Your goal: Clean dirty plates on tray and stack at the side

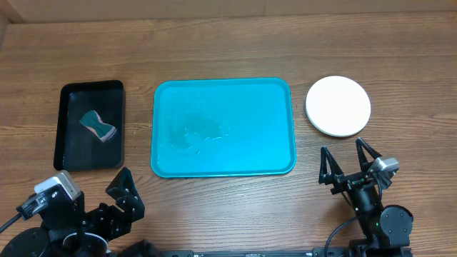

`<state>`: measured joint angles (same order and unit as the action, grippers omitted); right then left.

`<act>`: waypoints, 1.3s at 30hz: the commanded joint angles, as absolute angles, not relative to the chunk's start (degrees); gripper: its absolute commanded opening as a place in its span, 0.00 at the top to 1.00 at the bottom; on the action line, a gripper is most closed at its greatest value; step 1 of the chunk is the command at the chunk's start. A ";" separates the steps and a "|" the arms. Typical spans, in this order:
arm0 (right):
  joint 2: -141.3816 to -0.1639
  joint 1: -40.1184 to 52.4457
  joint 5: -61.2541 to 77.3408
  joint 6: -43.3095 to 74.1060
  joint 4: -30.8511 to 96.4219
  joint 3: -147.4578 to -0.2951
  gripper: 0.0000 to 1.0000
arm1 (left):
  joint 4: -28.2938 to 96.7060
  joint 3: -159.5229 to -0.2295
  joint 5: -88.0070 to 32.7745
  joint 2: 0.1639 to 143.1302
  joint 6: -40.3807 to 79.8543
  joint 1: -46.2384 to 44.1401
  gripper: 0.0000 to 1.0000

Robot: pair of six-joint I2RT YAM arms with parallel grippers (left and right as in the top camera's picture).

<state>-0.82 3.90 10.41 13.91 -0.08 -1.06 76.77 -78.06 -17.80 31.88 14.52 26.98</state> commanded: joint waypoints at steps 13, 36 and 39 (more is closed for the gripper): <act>-0.16 2.17 -2.46 8.51 4.62 -0.47 0.00 | 76.73 -78.04 -17.56 31.44 13.28 26.96 0.00; -0.16 2.17 -2.48 8.51 4.62 -0.47 0.00 | 76.73 -78.04 -17.56 31.44 13.28 26.96 0.00; -0.16 2.17 -2.50 8.51 4.62 -0.47 0.00 | 76.71 -78.04 -17.12 31.44 13.23 26.96 0.00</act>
